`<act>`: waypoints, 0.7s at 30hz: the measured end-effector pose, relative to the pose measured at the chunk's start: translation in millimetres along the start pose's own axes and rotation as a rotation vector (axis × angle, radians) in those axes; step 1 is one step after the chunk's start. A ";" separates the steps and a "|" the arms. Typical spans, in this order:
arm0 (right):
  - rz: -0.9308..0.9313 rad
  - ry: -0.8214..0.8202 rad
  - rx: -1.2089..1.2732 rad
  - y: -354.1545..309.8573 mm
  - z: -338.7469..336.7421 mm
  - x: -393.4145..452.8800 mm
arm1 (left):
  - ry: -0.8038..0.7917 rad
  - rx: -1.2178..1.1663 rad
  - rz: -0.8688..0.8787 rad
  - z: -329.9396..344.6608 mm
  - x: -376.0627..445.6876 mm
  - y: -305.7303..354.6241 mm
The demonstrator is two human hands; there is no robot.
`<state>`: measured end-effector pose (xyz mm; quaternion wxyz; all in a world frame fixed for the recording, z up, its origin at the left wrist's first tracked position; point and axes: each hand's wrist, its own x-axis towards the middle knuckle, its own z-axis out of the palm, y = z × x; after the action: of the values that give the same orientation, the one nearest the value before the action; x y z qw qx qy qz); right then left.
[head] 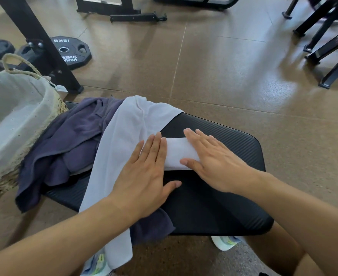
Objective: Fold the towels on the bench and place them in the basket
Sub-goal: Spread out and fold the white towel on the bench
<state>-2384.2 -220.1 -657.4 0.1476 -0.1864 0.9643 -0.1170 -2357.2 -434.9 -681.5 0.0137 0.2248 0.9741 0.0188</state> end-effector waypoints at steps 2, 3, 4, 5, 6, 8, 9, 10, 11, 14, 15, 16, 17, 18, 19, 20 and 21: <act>0.010 -0.050 -0.008 0.7 2.3 2.1 | -0.009 0.005 0.010 4.8 -0.9 -0.6; 0.017 -0.058 0.004 0.7 4.2 3.3 | -0.017 0.006 0.011 6.5 -1.2 -0.6; 0.024 -0.054 0.020 1.1 6.9 4.6 | -0.031 0.003 0.009 8.3 -1.5 -0.2; 0.029 -0.044 0.038 1.6 9.8 6.2 | -0.042 -0.008 0.005 10.1 -1.1 -0.4; 0.034 -0.033 0.053 2.2 13.0 7.8 | -0.047 -0.026 -0.002 11.2 0.1 -1.1; 0.041 -0.019 0.081 3.3 17.8 11.1 | -0.052 -0.053 -0.016 11.0 4.4 -2.5; 0.044 -0.014 0.092 3.9 19.2 12.5 | -0.058 -0.057 -0.019 10.3 6.5 -3.1; 0.046 -0.010 0.097 4.7 20.3 13.6 | -0.064 -0.061 -0.021 9.3 8.2 -3.1; 0.046 -0.007 0.096 5.3 20.9 14.3 | -0.070 -0.061 -0.023 9.2 9.1 -3.2; 0.047 0.017 0.092 6.2 23.1 15.7 | -0.071 -0.082 -0.023 9.4 9.4 -3.4; 0.049 0.028 0.096 6.7 24.1 16.2 | -0.073 -0.084 -0.023 9.9 9.9 -3.8; 0.051 0.036 0.104 7.6 24.7 17.0 | -0.079 -0.075 -0.025 10.8 10.9 -4.0; 0.053 0.041 0.114 8.7 25.1 17.9 | -0.086 -0.059 -0.026 11.6 12.1 -3.8; 0.055 0.041 0.124 9.7 25.3 19.3 | -0.091 -0.049 -0.030 12.1 13.3 -3.6; 0.054 0.041 0.128 10.2 25.2 20.6 | -0.094 -0.041 -0.036 12.7 14.0 -3.4; 0.050 0.045 0.124 10.5 25.3 21.1 | -0.094 -0.035 -0.043 13.2 14.2 -2.9; 0.046 0.052 0.117 10.7 25.4 20.9 | -0.096 -0.034 -0.047 14.2 13.7 -2.7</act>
<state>-2397.9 -223.0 -689.0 0.1356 -0.1523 0.9633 -0.1747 -2370.2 -430.8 -696.1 0.0646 0.2022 0.9769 0.0240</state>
